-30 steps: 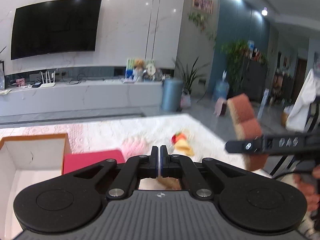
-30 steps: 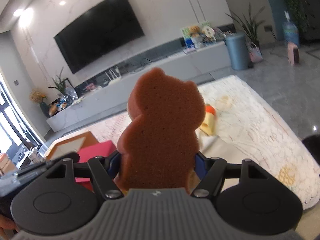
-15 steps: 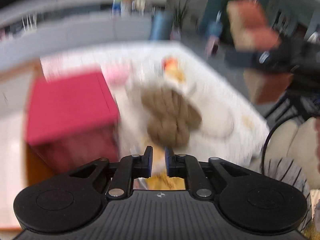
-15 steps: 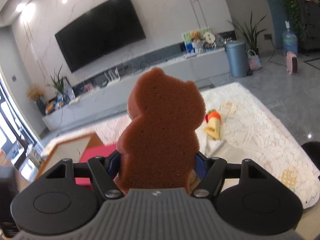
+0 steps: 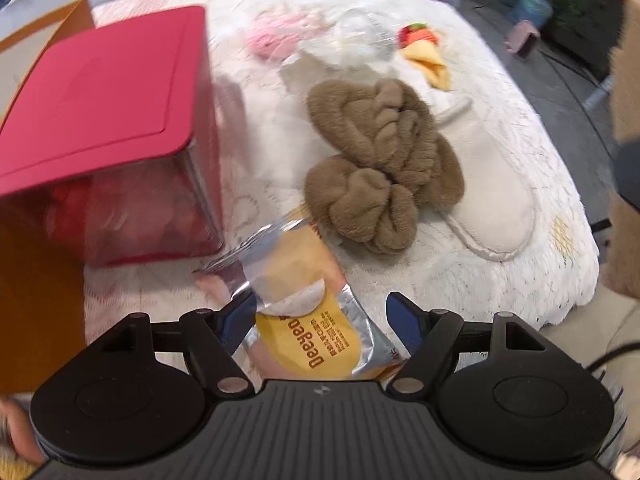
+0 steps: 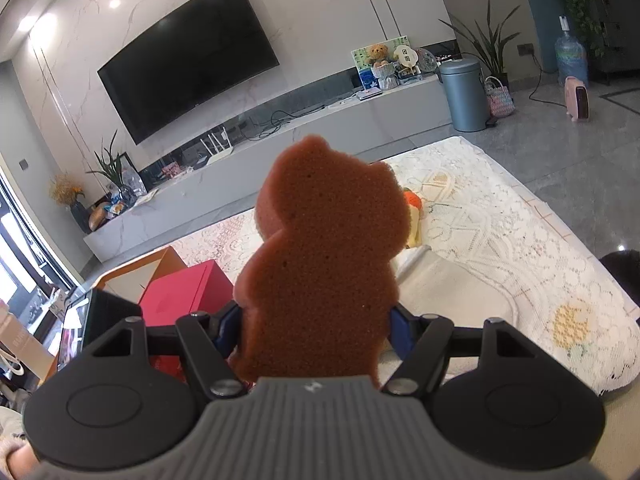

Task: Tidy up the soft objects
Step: 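Lift the sponge with the right tool while the left tool lifts the snack bag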

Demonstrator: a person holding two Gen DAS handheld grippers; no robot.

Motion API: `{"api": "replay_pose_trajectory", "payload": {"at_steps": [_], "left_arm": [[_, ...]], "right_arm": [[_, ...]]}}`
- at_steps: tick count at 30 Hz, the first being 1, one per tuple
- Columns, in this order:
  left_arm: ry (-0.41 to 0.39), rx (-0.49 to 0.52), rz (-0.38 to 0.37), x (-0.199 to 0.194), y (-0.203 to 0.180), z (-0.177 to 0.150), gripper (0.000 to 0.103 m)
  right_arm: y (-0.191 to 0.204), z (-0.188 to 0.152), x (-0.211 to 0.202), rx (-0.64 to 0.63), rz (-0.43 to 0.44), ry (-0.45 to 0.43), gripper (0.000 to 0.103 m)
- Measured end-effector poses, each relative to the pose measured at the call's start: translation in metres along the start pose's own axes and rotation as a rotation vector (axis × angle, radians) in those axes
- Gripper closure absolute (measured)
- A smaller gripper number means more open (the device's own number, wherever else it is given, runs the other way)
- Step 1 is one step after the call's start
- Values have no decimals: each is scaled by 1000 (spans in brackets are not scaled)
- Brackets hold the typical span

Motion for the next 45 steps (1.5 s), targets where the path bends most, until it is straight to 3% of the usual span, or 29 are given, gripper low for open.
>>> {"api": "replay_pose_trajectory", "payload": {"at_steps": [5, 10, 13, 16, 17, 19, 21, 24, 27, 31, 35, 45], "left_arm": [[138, -213, 36, 11, 14, -2, 15], [200, -224, 115, 36, 3, 4, 11], [186, -193, 136, 43, -7, 10, 2], [182, -147, 167, 46, -16, 10, 0], [175, -141, 168, 45, -17, 8, 1], [144, -121, 192, 39, -15, 5, 27], [132, -117, 123, 34, -11, 2, 32], [89, -64, 83, 27, -4, -5, 40], [51, -12, 53, 19, 2, -14, 41], [14, 16, -46, -2, 9, -25, 41], [-103, 27, -105, -41, 21, -31, 41], [-316, -128, -309, -130, 89, -16, 41]], "right_arm": [[-7, -2, -5, 1, 8, -10, 33], [-10, -4, -9, 7, 27, -11, 33], [-13, -4, -10, 9, 39, -15, 33], [-15, -3, -10, 14, 37, -15, 33], [-16, -4, -10, 14, 33, -14, 33], [-17, -4, -12, 13, 29, -18, 33], [-19, -4, -14, 18, 32, -24, 33], [-22, -6, -16, 21, 33, -28, 33], [-22, -7, -16, 25, 29, -27, 33], [-20, -7, -18, 22, 32, -31, 33], [-17, -6, -22, 18, 35, -36, 33], [13, 22, -66, 7, 88, -157, 33]]}}
Point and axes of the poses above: each gripper's, at about its wrist camera, not at the fingertips, and x roughly the way its jaws point, y to its left, z to its top, the point moved 4 cm from there along x, roughly the way its jaws point, and after that the axes turned 9 degrees about z, right-handed, at the moved point
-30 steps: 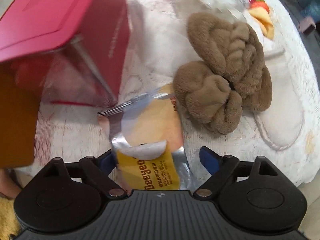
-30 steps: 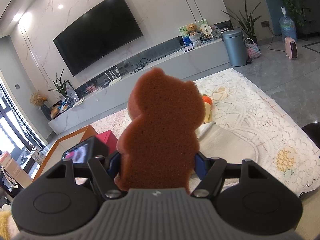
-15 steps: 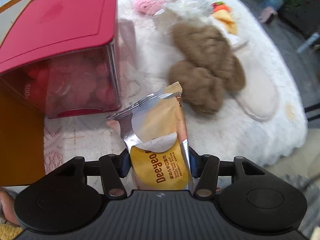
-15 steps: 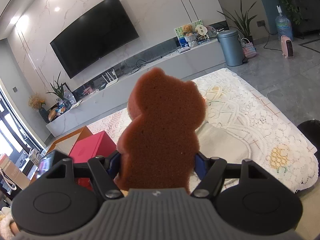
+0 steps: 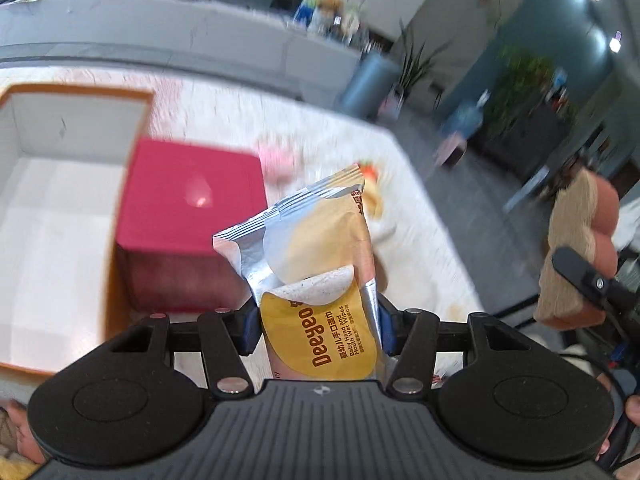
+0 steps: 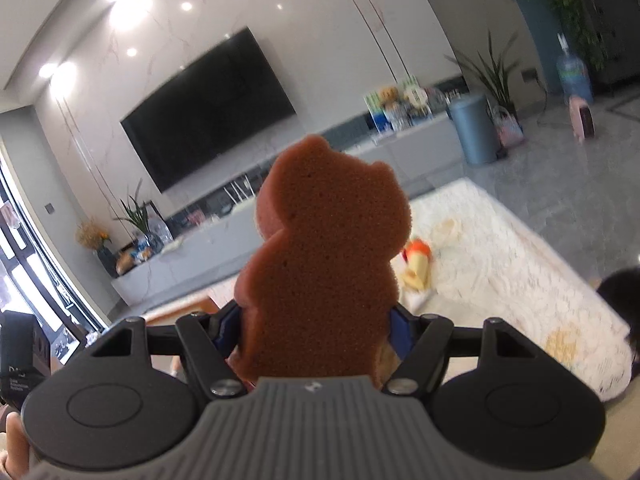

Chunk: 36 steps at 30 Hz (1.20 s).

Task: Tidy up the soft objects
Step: 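Lift the sponge with the right tool while the left tool lifts the snack bag, then open the left tool over the white box dropping the bag while the right tool holds the sponge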

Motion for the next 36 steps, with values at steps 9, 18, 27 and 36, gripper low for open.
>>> {"api": "replay_pose_trajectory", "payload": {"at_steps": [9, 18, 27, 36], "left_arm": [[-176, -211, -76, -69, 75, 19, 41], [-338, -266, 102, -101, 132, 8, 40], [-392, -223, 230, -100, 171, 0, 42], [-346, -131, 425, -65, 191, -3, 45]], "right_arm": [[91, 23, 4, -107, 137, -28, 33], [205, 4, 59, -263, 310, 87, 33], [253, -52, 151, -346, 306, 293, 33], [247, -100, 228, -315, 247, 464, 34]]}}
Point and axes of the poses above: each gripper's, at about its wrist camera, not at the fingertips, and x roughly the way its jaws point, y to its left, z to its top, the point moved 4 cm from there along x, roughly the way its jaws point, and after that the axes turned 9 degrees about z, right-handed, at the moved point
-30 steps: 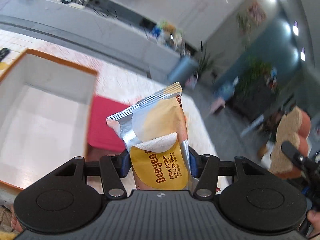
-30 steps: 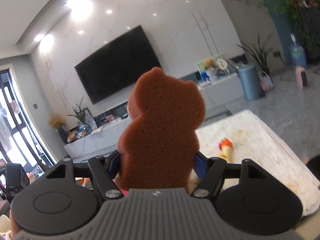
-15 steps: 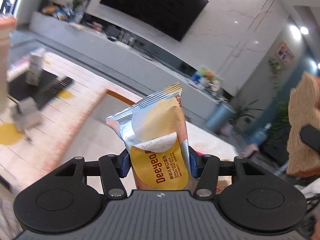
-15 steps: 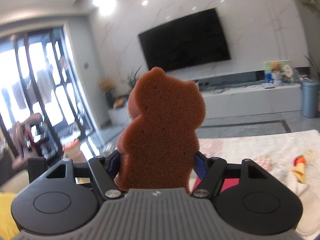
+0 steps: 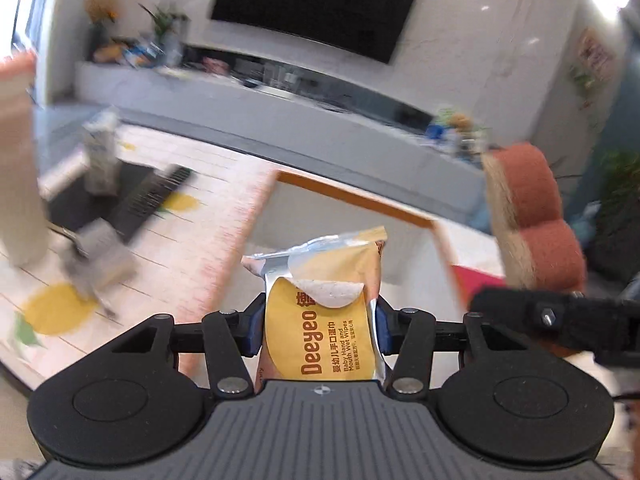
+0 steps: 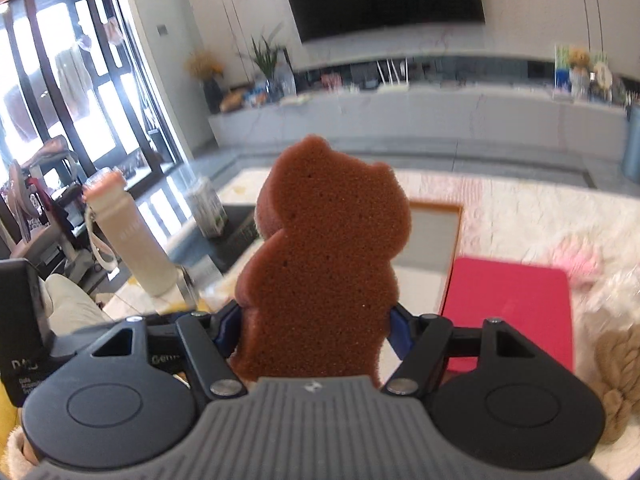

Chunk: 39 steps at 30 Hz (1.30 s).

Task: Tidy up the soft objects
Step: 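Open the left tool over the white box dropping the bag while the right tool holds the sponge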

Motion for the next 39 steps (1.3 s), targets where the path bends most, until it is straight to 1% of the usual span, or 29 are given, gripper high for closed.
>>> {"api": "replay_pose_trajectory", "payload": {"at_steps": [2, 3, 4, 6, 7, 8, 9, 11, 14, 15, 16, 17, 18, 19, 20, 22, 24, 26, 30, 33, 35, 37, 39], "left_arm": [[-40, 53, 82, 5, -4, 1, 45], [-38, 80, 103, 9, -6, 1, 45], [-21, 91, 109, 14, -8, 0, 46], [29, 96, 94, 23, -10, -4, 47], [33, 118, 97, 23, -12, -6, 47], [31, 141, 116, 23, -13, -7, 48], [30, 156, 128, 22, -15, -8, 47], [20, 162, 131, 17, -16, -11, 46], [-11, 189, 167, 10, -19, -13, 38], [-19, 191, 180, 7, -19, -13, 32], [-13, 194, 182, 7, -19, -13, 31], [-11, 189, 177, 5, -19, -13, 29], [-12, 175, 171, 2, -18, -13, 23], [-16, 158, 174, -1, -17, -12, 20], [-38, 137, 195, -5, -15, -10, 19], [-90, 103, 231, -14, -10, -4, 13], [-116, 71, 226, -21, -4, 0, 10], [-106, 36, 220, -21, 4, 2, 10], [-56, -6, 196, -12, 16, -1, 10], [-62, -37, 199, -13, 23, 0, 10], [-68, -45, 190, -15, 27, 0, 10], [-59, -53, 182, -13, 29, -1, 10], [-41, -57, 181, -10, 31, -3, 10]], "right_arm": [[-7, -2, 13, 14, 2, 33, 34], [-5, -4, 19, 15, -1, 45, 34], [-6, -5, 24, 14, -4, 56, 34], [-6, -9, 35, 10, -3, 78, 34], [-5, -7, 44, 8, -13, 87, 34], [-5, -8, 48, -2, -24, 96, 34], [-14, -14, 37, -3, -23, 102, 34], [-19, -19, 42, 18, -13, 109, 34], [-24, -23, 44, 27, -17, 112, 34], [-25, -24, 45, 25, -20, 112, 34], [-25, -24, 45, 25, -21, 111, 34], [-25, -26, 46, 25, -19, 112, 34], [-25, -27, 45, 25, -17, 112, 34], [-25, -28, 44, 25, -17, 112, 34], [-24, -27, 44, 24, -19, 112, 34], [-22, -28, 43, 22, -23, 113, 34], [-21, -29, 43, 19, -23, 118, 34], [-14, -28, 44, 12, -20, 128, 34], [-2, -32, 57, -32, -30, 165, 34], [6, -34, 71, -88, -74, 202, 34], [6, -35, 79, -97, -91, 224, 34], [5, -36, 86, -103, -118, 243, 34], [2, -37, 89, -115, -164, 261, 34]]}}
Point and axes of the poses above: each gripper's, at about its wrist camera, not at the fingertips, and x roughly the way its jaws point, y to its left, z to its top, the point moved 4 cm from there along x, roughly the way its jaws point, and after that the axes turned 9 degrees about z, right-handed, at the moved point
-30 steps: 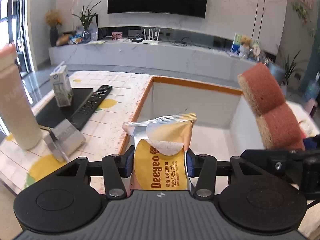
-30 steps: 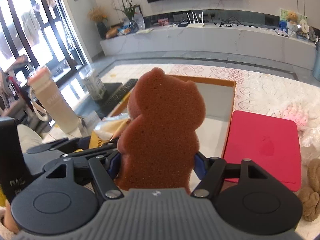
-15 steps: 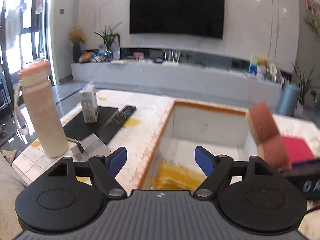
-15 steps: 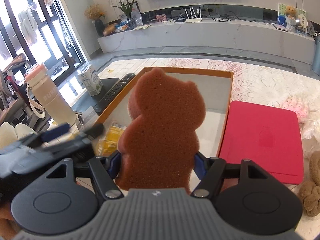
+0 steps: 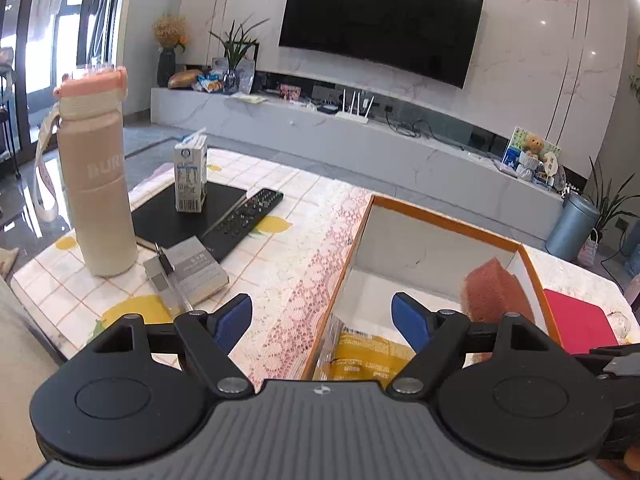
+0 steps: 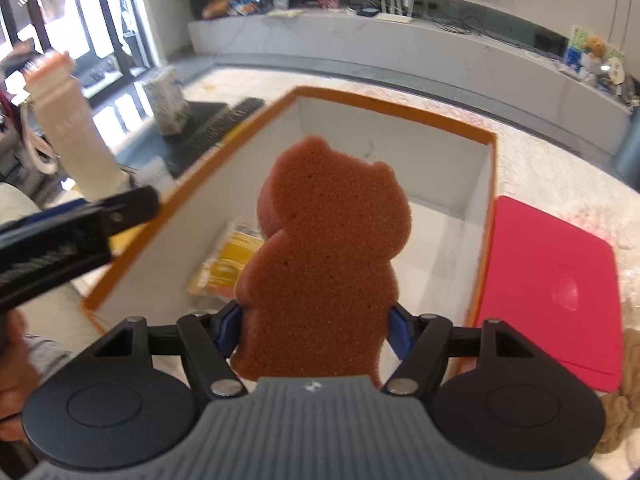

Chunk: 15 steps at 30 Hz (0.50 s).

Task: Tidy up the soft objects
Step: 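Open the left tool over the white box dropping the bag while the right tool holds the sponge, then lower the sponge into the white box and open the right tool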

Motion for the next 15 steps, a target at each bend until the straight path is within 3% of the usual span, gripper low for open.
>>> {"api": "replay_pose_trajectory", "payload": {"at_steps": [6, 10, 13, 15], "left_arm": [[28, -35, -9, 3, 6, -2, 10], [39, -36, -13, 3, 7, -3, 10], [43, -32, -8, 4, 6, -4, 10], [45, -30, -8, 4, 6, -4, 10]], "right_arm": [[-4, -4, 6, -28, -68, 65, 33], [-6, -5, 5, -4, -65, 57, 30], [-3, -5, 3, 14, -40, 49, 7], [-1, -3, -6, 13, -61, -16, 4]]}}
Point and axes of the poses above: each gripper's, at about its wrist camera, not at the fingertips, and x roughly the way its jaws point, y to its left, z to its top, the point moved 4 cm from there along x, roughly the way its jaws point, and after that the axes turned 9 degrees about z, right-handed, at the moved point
